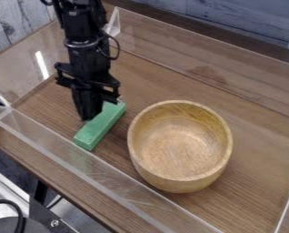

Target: Put the green block in the brown bowl

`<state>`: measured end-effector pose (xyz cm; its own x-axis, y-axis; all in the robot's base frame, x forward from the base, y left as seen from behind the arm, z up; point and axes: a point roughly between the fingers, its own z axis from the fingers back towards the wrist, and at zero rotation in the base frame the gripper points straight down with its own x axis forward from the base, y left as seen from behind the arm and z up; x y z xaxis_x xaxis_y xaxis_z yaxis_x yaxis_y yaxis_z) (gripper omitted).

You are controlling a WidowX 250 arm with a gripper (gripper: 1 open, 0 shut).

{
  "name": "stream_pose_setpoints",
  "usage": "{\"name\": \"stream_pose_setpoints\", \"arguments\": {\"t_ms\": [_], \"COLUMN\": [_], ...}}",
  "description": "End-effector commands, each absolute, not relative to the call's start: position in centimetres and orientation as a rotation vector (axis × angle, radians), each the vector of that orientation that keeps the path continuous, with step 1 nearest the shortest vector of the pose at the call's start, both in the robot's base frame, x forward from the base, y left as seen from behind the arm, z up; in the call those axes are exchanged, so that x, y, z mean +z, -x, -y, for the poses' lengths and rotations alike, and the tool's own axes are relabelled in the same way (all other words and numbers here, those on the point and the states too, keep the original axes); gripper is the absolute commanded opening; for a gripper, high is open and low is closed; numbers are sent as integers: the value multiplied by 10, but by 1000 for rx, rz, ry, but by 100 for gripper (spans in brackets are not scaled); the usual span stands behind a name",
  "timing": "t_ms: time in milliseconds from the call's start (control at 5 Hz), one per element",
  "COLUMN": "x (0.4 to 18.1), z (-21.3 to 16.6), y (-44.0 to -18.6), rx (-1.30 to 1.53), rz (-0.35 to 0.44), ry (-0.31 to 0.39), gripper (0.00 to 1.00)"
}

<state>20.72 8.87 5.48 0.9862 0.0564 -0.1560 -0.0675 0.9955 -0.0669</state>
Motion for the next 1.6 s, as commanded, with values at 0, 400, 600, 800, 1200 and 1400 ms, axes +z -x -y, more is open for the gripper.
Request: {"name": "stream_pose_setpoints", "arguments": {"t_ms": [0,400,600,800,1200,1400], "x": [71,72,69,69,69,70], "z": [-96,-97,-99,-100,-102,-102], "y": [-219,-221,-222,-223,-225,-227], "rx": [69,74,77,79,85,87], "rz": [-83,-78,-78,-76,-71,-67], "ry": [48,55,57,60,67,70], "gripper": [0,0,0,0,0,0]}}
